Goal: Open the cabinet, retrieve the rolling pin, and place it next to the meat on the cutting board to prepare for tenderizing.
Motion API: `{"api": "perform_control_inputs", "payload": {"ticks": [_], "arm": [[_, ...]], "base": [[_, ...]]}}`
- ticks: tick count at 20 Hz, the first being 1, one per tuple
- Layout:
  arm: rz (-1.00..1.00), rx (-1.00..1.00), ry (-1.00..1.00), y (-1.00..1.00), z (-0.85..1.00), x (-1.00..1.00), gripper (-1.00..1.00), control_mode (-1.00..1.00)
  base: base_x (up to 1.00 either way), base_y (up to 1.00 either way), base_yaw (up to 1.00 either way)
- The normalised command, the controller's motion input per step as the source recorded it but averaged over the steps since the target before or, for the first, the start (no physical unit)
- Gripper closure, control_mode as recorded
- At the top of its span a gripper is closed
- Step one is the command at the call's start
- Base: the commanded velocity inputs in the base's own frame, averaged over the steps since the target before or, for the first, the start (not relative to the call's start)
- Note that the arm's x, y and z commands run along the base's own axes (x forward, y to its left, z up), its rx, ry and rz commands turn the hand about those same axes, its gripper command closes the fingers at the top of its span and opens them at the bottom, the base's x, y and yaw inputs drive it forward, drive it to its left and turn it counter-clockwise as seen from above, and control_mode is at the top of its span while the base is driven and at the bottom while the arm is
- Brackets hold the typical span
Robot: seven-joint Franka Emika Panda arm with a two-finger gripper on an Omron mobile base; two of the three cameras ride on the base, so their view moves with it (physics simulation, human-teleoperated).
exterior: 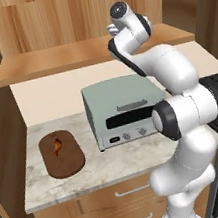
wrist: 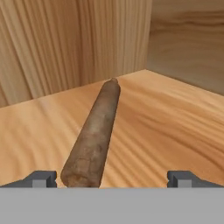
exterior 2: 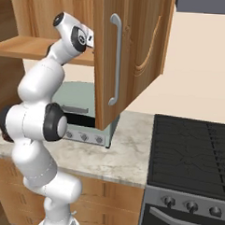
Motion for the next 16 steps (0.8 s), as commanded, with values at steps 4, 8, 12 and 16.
{"api": "perform_control_inputs", "payload": {"ticks": [4,8,12,16], "arm": [[0.00,0.00,0.00,-0.03,-0.07,0.34,-1.00,-1.00],[0.00,0.00,0.00,0.00,-0.05,0.45,-1.00,-1.00],[0.00,0.00,0.00,0.00,-0.01,0.44,-1.00,-1.00],[0.00,0.00,0.00,0.00,-0.03,0.33,-1.00,-1.00]], "base": [[0.00,0.00,0.00],[0.00,0.00,0.00],[0.00,0.00,0.00],[0.00,0.00,0.00]]}}
